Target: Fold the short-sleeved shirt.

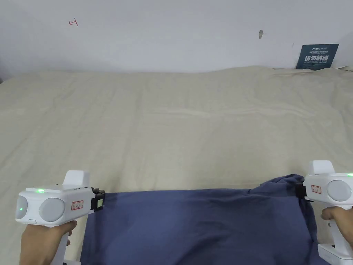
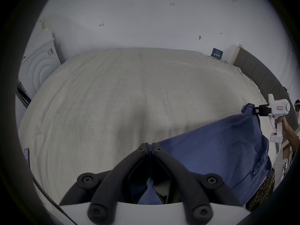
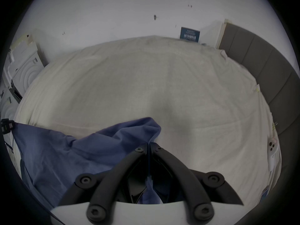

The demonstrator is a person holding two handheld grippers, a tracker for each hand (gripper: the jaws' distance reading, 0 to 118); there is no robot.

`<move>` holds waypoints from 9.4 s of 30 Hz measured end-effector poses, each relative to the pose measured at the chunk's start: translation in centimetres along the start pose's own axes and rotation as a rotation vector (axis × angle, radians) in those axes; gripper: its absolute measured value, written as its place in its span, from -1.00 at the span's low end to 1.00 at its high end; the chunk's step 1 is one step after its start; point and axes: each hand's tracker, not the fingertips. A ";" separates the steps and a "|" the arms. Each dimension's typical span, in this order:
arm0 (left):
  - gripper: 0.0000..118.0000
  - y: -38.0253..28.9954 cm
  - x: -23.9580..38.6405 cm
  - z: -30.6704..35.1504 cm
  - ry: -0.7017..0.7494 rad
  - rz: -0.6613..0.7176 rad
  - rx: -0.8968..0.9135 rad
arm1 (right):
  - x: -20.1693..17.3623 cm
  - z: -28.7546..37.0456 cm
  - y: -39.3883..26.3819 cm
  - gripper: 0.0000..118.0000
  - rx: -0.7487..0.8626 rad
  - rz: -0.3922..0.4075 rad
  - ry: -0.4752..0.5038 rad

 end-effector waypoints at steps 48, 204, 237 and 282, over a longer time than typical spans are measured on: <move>-1.00 -22.5 1.0 9.8 0.091 0.006 -0.105 | 2.9 17.9 -27.9 -0.98 -0.053 -0.121 0.033; -0.31 -11.3 24.2 0.6 -0.283 0.048 -0.417 | 0.7 31.8 -18.2 -1.00 0.539 -0.151 -0.046; -1.00 -17.5 14.7 6.9 -0.218 0.070 0.104 | 0.4 32.5 -17.3 -1.00 0.556 -0.152 -0.033; -1.00 -13.1 11.5 11.5 -0.473 0.132 -0.020 | 0.8 32.8 -17.4 -1.00 0.548 -0.153 -0.043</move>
